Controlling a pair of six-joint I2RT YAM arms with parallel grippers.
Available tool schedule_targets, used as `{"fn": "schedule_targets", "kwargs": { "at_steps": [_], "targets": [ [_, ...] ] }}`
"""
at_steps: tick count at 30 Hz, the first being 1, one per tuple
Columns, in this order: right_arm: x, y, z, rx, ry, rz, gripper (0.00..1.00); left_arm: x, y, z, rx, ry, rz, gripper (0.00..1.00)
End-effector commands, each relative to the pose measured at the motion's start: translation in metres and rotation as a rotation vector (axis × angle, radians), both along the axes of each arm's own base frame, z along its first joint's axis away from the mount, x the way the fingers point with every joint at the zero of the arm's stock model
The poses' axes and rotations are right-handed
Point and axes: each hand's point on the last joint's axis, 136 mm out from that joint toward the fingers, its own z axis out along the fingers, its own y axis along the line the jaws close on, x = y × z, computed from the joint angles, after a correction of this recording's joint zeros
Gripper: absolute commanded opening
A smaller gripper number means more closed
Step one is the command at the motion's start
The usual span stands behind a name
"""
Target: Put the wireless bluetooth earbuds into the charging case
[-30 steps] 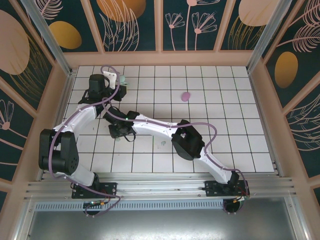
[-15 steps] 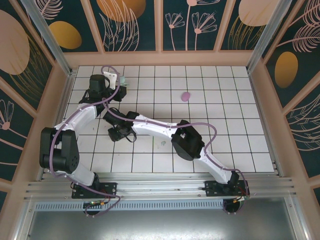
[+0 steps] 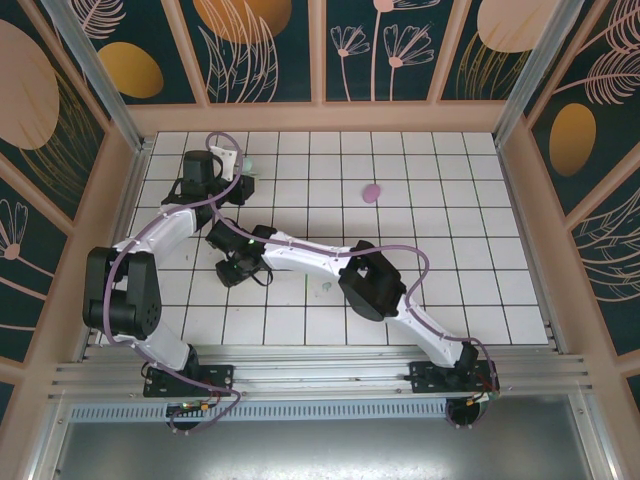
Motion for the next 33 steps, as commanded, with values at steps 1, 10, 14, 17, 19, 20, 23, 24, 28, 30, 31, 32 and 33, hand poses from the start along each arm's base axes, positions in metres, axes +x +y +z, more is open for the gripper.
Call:
{"fn": "schedule_targets", "kwargs": {
  "at_steps": [1, 10, 14, 17, 19, 20, 23, 24, 28, 30, 31, 32, 33],
  "targets": [
    [-0.011, 0.003, -0.021, -0.039, -0.008, 0.064, 0.34, 0.009, -0.002, 0.014, 0.001, -0.04, -0.018, 0.15],
    [-0.011, 0.001, -0.032, -0.062, -0.027, 0.093, 0.34, 0.01, -0.002, 0.004, 0.008, -0.021, -0.015, 0.14],
    [-0.012, 0.0, -0.036, -0.07, -0.031, 0.101, 0.34, 0.01, -0.001, 0.002, 0.013, -0.018, -0.011, 0.14],
    [-0.015, -0.003, -0.04, -0.081, -0.027, 0.107, 0.34, 0.011, -0.001, 0.001, 0.014, -0.016, -0.011, 0.14],
    [-0.017, -0.005, -0.043, -0.09, -0.027, 0.109, 0.34, 0.011, 0.0, 0.001, 0.013, -0.015, -0.008, 0.14],
    [-0.017, -0.006, -0.045, -0.096, -0.028, 0.111, 0.34, 0.011, -0.001, 0.0, 0.013, -0.013, -0.009, 0.14],
    [-0.019, -0.01, -0.051, -0.114, -0.028, 0.109, 0.34, 0.011, 0.0, -0.002, 0.012, -0.01, -0.007, 0.14],
    [-0.02, -0.011, -0.053, -0.12, -0.029, 0.109, 0.34, 0.01, -0.001, -0.003, 0.012, -0.008, -0.008, 0.14],
    [-0.019, -0.015, -0.055, -0.134, -0.04, 0.105, 0.33, 0.01, -0.001, -0.004, 0.012, -0.007, -0.009, 0.14],
    [-0.017, -0.016, -0.055, -0.14, -0.05, 0.1, 0.3, 0.01, 0.0, -0.004, 0.01, -0.004, -0.007, 0.14],
    [-0.015, -0.017, -0.054, -0.144, -0.058, 0.096, 0.28, 0.01, 0.0, -0.004, 0.01, -0.005, -0.007, 0.13],
    [-0.015, -0.017, -0.054, -0.147, -0.064, 0.096, 0.26, 0.01, -0.001, -0.004, 0.01, -0.004, -0.007, 0.14],
    [-0.014, -0.017, -0.052, -0.148, -0.069, 0.095, 0.24, 0.01, -0.001, -0.004, 0.01, -0.006, -0.008, 0.14]
  ]
}}
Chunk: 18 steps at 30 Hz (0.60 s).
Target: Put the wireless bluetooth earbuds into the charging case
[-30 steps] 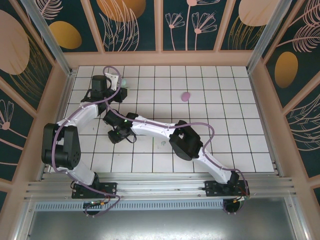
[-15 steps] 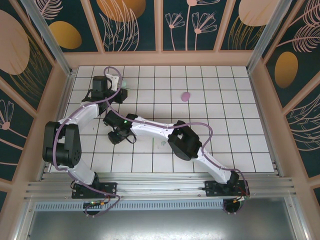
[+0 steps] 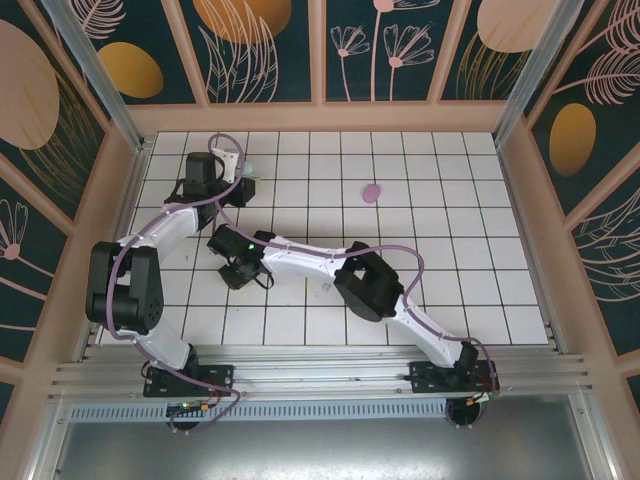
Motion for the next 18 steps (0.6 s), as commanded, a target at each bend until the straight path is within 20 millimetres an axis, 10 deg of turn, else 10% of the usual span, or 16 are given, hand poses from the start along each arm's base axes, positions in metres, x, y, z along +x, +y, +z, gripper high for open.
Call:
{"fn": "schedule_targets", "kwargs": {
  "at_steps": [1, 9, 18],
  "targets": [
    [-0.019, -0.014, -0.029, -0.101, -0.002, 0.049, 0.22, 0.007, -0.001, 0.011, 0.006, -0.038, -0.009, 0.14],
    [-0.009, -0.032, -0.001, -0.067, -0.058, 0.008, 0.19, 0.004, -0.002, 0.01, -0.004, -0.032, -0.015, 0.14],
    [0.002, -0.105, 0.036, -0.008, -0.064, -0.098, 0.18, -0.01, -0.015, 0.014, -0.063, -0.051, -0.086, 0.13]
  ]
}}
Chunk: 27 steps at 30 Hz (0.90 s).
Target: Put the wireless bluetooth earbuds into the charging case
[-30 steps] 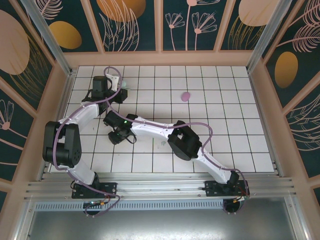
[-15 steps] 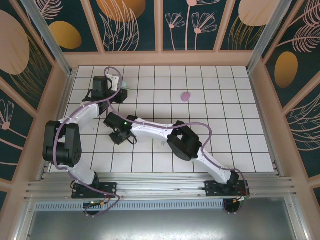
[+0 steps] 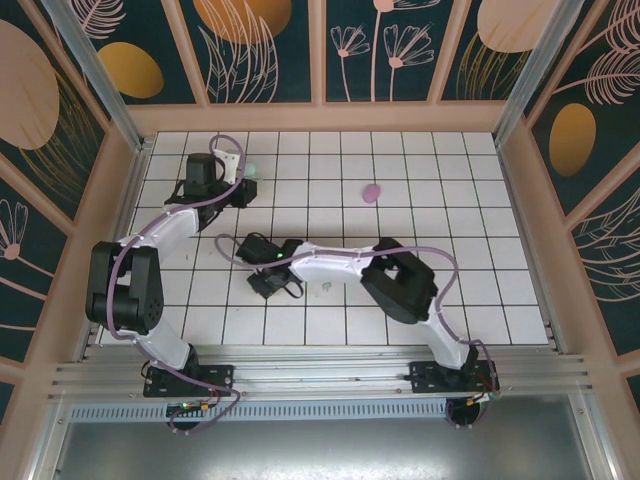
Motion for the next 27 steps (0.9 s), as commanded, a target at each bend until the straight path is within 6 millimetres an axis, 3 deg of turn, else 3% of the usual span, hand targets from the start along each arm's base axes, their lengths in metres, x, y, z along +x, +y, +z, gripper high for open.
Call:
{"fn": "schedule_targets", "kwargs": {
  "at_steps": [1, 7, 14, 21, 27],
  "targets": [
    [0.019, -0.025, 0.033, 0.061, -0.047, -0.064, 0.18, -0.008, -0.011, 0.017, -0.049, -0.059, -0.065, 0.13],
    [0.033, -0.08, 0.049, 0.1, -0.037, -0.158, 0.18, -0.023, -0.027, 0.034, -0.118, -0.128, -0.168, 0.11],
    [0.057, -0.146, 0.065, 0.145, 0.038, -0.236, 0.19, -0.057, -0.042, 0.048, -0.182, -0.195, -0.301, 0.1],
    [0.062, -0.2, 0.041, 0.057, 0.121, -0.249, 0.19, -0.096, -0.052, 0.063, -0.283, -0.278, -0.362, 0.08],
    [0.055, -0.233, 0.006, -0.08, 0.092, -0.203, 0.18, -0.131, -0.079, 0.049, -0.262, -0.277, -0.457, 0.08]
  ]
}}
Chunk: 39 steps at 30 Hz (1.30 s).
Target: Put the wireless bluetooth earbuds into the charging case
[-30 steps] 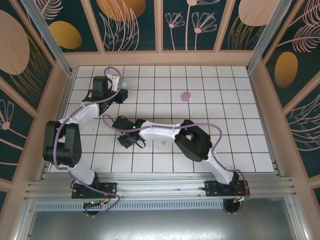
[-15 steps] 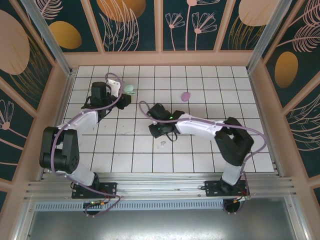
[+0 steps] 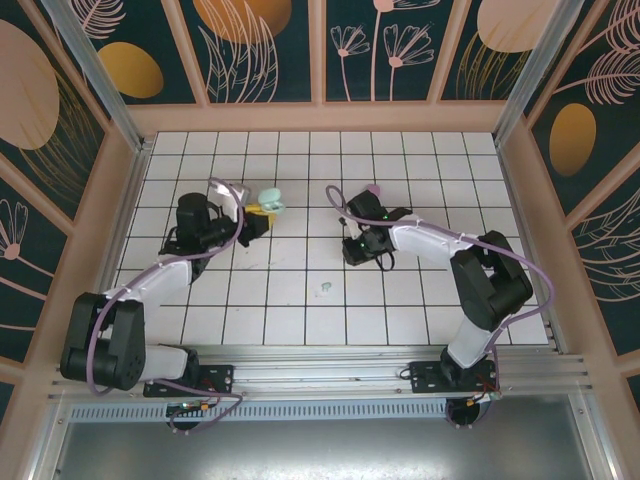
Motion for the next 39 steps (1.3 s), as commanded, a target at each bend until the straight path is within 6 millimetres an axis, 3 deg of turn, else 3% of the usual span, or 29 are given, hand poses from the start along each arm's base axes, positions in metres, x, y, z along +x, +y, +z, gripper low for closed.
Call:
{"fn": "schedule_targets", "kwargs": {
  "at_steps": [1, 12, 19, 24, 27, 31, 36, 39],
  "targets": [
    [-0.009, -0.019, -0.015, -0.089, -0.012, 0.075, 0.18, -0.018, -0.021, 0.014, -0.005, -0.087, -0.088, 0.09],
    [-0.007, -0.029, -0.016, -0.078, -0.057, 0.07, 0.37, -0.035, -0.028, 0.005, 0.015, -0.072, -0.083, 0.06],
    [0.001, -0.036, 0.025, 0.031, -0.09, -0.152, 0.4, -0.039, -0.023, 0.012, 0.016, -0.093, -0.057, 0.07],
    [-0.018, -0.028, 0.053, 0.271, -0.008, -0.424, 0.32, -0.038, -0.024, 0.017, 0.007, -0.1, -0.046, 0.07],
    [-0.042, -0.025, 0.041, 0.359, 0.094, -0.63, 0.29, -0.036, -0.024, 0.019, -0.005, -0.097, -0.04, 0.08],
    [-0.068, -0.014, 0.022, 0.4, 0.168, -0.723, 0.25, -0.037, -0.027, 0.019, -0.016, -0.088, -0.038, 0.07],
    [-0.073, -0.01, 0.002, 0.362, 0.2, -0.73, 0.2, -0.041, -0.035, 0.023, -0.028, -0.097, -0.054, 0.08],
    [-0.067, -0.015, -0.012, 0.255, 0.199, -0.719, 0.19, -0.043, -0.04, 0.025, -0.033, -0.102, -0.062, 0.07]
  ]
}}
